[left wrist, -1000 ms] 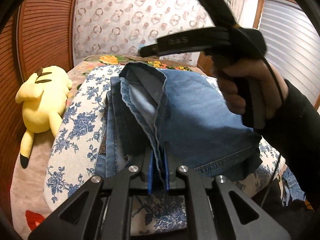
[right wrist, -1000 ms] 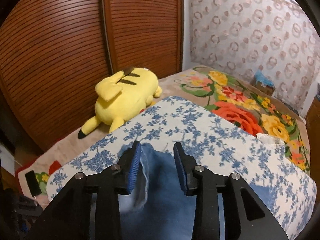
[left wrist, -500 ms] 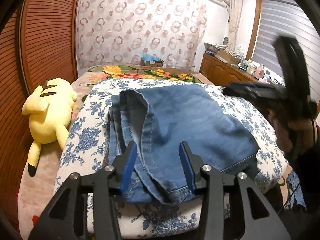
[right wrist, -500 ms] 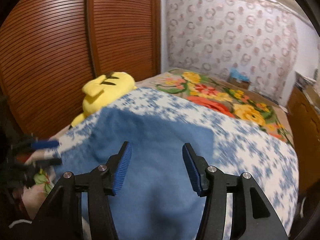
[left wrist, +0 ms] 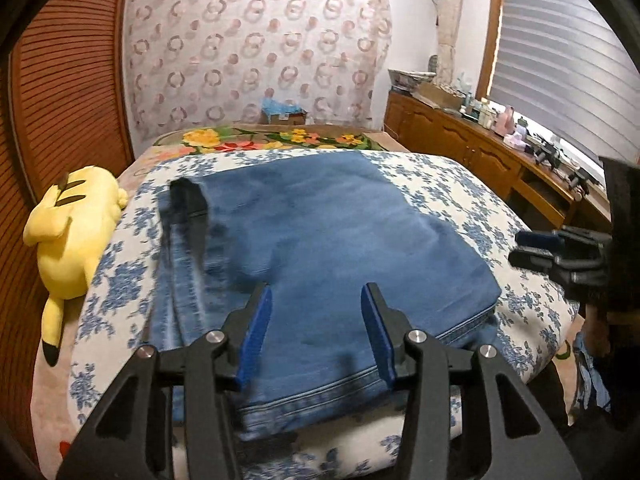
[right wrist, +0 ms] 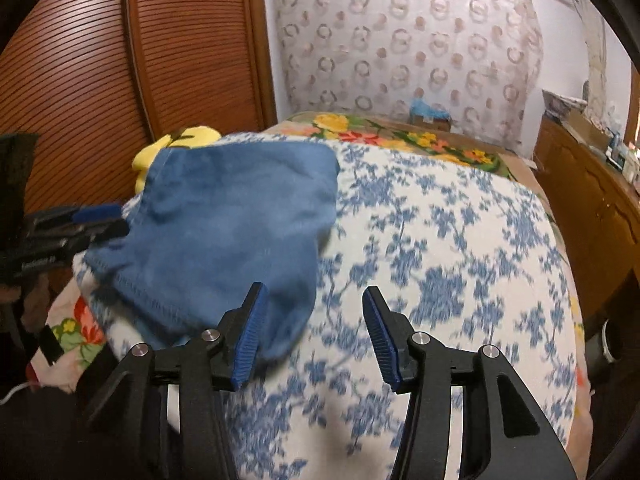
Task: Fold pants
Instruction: 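Lower the folded jeans and open the right tool above them, then grasp the folded jeans edge with the right tool and lift it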
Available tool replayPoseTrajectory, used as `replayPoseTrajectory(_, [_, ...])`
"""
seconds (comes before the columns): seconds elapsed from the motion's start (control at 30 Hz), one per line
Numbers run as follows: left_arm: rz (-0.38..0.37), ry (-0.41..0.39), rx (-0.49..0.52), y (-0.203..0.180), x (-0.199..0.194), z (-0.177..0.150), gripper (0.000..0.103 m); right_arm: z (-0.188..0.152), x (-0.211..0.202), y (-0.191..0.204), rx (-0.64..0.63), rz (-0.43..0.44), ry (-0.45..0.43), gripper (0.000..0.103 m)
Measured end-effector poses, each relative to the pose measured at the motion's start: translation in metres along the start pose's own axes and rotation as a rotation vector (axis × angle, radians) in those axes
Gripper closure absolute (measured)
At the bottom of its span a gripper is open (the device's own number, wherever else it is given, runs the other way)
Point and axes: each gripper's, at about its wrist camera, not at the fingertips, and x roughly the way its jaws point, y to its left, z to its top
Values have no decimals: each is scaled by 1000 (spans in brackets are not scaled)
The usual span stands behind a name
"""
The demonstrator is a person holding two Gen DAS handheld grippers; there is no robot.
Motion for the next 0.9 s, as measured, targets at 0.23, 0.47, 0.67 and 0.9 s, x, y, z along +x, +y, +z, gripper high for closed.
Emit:
replayPoseTrajectory(0.23, [-3,21,42,-20,9,1,58,-23,5,12,2,34,30,55])
replayPoseTrajectory(0.47, [8,43,53,-24,15,-1,58,-26,15,23,-20,62,36,62])
replayPoseTrajectory(0.67, [13,54,44,-21,20,-3,58,-23,22,30,-38,95,25,94])
replayPoseTrajectory(0.9, [44,85,22,-9,35,-11,58,-30,4,27,-18,117,8,102])
